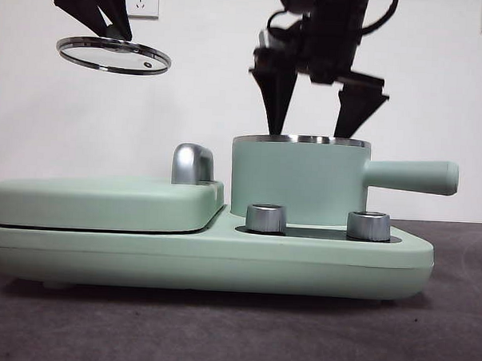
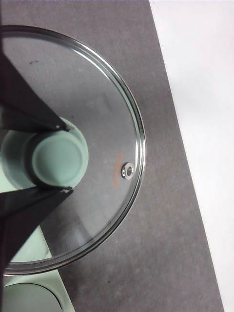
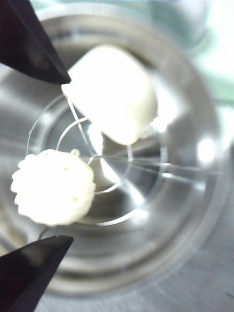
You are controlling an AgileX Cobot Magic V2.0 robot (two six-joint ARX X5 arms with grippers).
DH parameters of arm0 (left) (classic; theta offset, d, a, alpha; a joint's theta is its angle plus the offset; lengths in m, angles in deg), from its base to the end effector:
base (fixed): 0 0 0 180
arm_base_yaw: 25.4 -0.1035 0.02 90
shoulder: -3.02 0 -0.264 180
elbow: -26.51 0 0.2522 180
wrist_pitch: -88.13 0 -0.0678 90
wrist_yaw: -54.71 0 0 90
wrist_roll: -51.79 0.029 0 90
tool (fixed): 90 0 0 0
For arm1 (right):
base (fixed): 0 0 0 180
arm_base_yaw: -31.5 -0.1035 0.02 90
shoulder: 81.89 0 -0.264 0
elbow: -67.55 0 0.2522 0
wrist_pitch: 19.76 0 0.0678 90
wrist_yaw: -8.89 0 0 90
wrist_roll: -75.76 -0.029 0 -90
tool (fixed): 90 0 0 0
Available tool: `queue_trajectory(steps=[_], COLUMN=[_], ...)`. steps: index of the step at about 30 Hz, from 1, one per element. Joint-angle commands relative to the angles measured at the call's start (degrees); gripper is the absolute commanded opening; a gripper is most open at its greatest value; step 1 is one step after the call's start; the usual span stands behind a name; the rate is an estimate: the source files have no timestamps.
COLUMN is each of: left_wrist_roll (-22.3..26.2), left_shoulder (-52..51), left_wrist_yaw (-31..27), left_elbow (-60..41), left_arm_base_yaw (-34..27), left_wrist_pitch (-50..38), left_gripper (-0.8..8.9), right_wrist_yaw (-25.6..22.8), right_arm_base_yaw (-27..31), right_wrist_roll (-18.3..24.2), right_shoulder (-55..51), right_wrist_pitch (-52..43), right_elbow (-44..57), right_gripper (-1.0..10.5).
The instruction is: Put the buns in a small steamer
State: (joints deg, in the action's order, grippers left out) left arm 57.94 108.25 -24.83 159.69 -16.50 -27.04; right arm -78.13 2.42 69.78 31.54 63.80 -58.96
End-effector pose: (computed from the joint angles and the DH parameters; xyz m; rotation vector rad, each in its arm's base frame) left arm 0.3837 -0.0654 0.4186 0.0938 0.6284 -0.3605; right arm 0.3514 0.1972 0.3116 -0.1919 1.2335 0.4217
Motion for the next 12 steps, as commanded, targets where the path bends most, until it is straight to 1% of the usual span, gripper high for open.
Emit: queue_trajectory(steps=[1, 5, 10, 12], left_wrist_roll=[-0.46, -0.46, -0.48, -0.50], left_shoulder=[0.09, 0.09, 0.09, 0.09], left_wrist_yaw=[0.31, 0.31, 0.31, 0.31], left_elbow=[2.12, 2.12, 2.12, 2.12], left_arm_base_yaw=[0.11, 0.11, 0.11, 0.11], left_wrist_pitch=[-1.20, -1.07, -0.87, -0.90], left_gripper=[0.11, 0.11, 0.11, 0.11], right_wrist_yaw=[-0.24, -0.81, -4.57, -4.90], right_arm_base_yaw=[-0.42, -0.42, -0.42, -0.42], right_wrist_roll=[0.44, 0.44, 0.42, 0.42], right_shoulder=[-0.44, -1.81, -5.09, -6.56], right_wrist_pitch=[0.70, 3.67, 8.72, 10.80], right_elbow=[-3.28, -6.32, -7.39, -7.37], right_gripper=[5.0, 5.0, 5.0, 5.0])
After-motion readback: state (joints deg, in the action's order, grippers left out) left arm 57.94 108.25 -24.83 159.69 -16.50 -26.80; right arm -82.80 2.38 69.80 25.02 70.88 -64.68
